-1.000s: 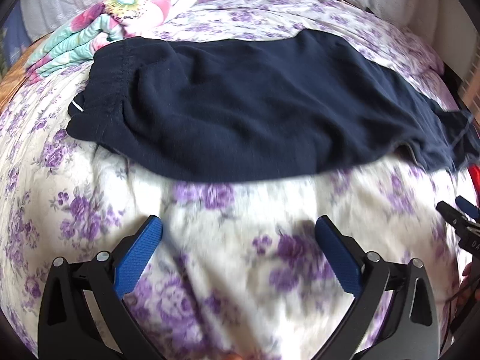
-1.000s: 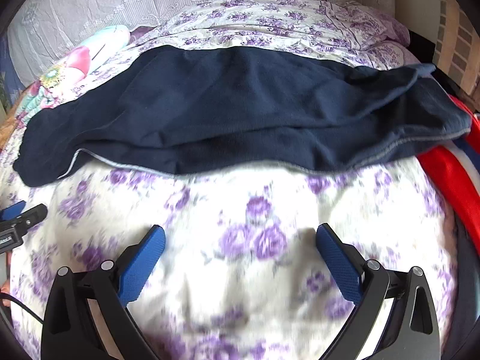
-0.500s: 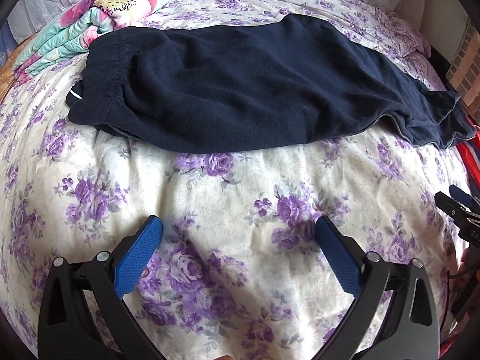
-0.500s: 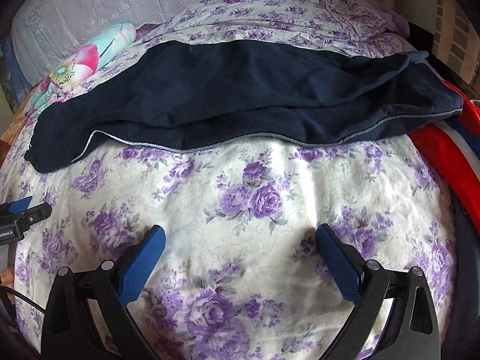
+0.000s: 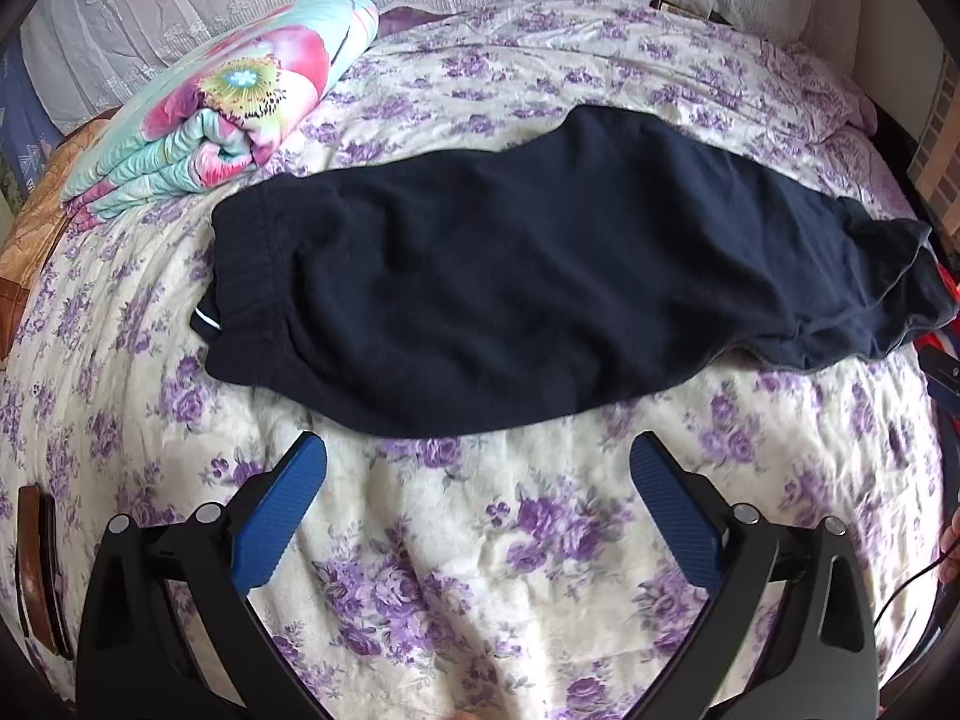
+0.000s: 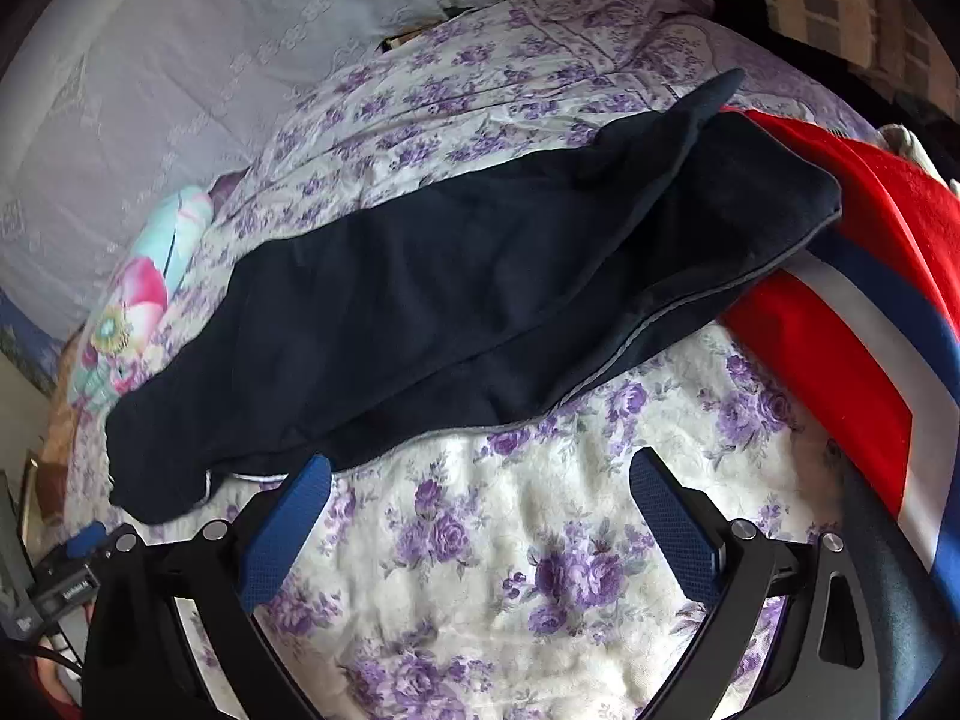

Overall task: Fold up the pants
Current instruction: 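Lift both tools back and reposition over the navy sweatpants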

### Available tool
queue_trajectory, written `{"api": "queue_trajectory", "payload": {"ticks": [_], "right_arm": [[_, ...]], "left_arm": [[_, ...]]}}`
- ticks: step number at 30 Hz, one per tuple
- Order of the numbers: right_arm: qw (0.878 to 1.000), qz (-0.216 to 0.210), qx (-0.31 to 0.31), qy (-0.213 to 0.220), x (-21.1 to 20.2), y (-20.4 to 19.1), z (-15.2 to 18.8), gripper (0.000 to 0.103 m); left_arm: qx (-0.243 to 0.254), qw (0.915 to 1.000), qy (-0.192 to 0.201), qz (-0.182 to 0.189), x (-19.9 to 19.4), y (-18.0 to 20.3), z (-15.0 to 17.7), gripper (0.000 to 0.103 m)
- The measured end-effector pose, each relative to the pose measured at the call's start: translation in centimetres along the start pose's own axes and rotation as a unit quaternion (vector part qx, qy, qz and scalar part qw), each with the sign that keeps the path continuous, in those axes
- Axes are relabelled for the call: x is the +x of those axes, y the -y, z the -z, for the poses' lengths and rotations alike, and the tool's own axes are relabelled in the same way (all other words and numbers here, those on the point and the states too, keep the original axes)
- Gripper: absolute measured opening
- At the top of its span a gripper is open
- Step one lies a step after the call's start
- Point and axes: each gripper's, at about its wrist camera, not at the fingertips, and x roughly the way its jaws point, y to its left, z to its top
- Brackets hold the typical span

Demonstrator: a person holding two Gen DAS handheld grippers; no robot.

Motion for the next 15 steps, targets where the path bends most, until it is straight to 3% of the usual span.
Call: {"api": "queue_trajectory", "payload": {"ticks": [15], "right_arm": [[1.0,0.001,-0.019,0.012,-0.2,-1.0,-1.8,0.1]], "left_arm": [[-0.038,0.9993,0.0,0.001,0.2,-1.3,-0.8,0.099]]}}
